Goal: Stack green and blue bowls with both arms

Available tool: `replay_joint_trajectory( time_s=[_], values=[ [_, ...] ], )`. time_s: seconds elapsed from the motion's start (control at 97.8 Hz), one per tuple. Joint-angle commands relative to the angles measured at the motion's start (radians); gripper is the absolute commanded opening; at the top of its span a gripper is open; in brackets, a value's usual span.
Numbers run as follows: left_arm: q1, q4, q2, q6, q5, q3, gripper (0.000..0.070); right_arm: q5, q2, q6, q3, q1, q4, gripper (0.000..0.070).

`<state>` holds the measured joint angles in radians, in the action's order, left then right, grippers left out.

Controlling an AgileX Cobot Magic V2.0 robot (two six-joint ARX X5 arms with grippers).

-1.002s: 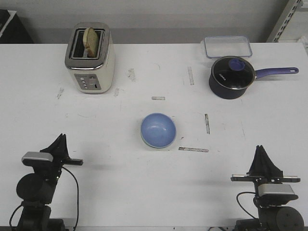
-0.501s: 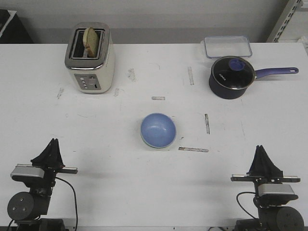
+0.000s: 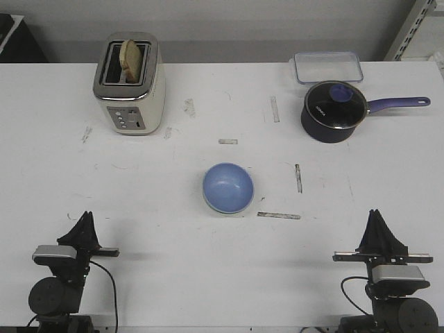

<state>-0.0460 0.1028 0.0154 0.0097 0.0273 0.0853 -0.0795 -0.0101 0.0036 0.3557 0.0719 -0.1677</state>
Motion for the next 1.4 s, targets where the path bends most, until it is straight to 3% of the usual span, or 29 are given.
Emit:
replay_joint_trajectory(
  time_s=[0.0,1.165,1.39],
  values=[
    [0.001,0.024,-0.011,0.008,0.004,-0.017,0.0001,0.000,0.004,-0.004,0.010,0.001,0.010,0.0012],
    [0.001,-0.001,-0.011,0.004,0.002,-0.072,0.0001,0.007,0.008,-0.005,-0.018,-0.014,0.013,0.0012],
    [0.001,-0.001,-0.011,0.004,0.002,-0.072,0.0001,0.150,0.008,-0.004,-0.188,-0.066,0.108,0.0012]
  ],
)
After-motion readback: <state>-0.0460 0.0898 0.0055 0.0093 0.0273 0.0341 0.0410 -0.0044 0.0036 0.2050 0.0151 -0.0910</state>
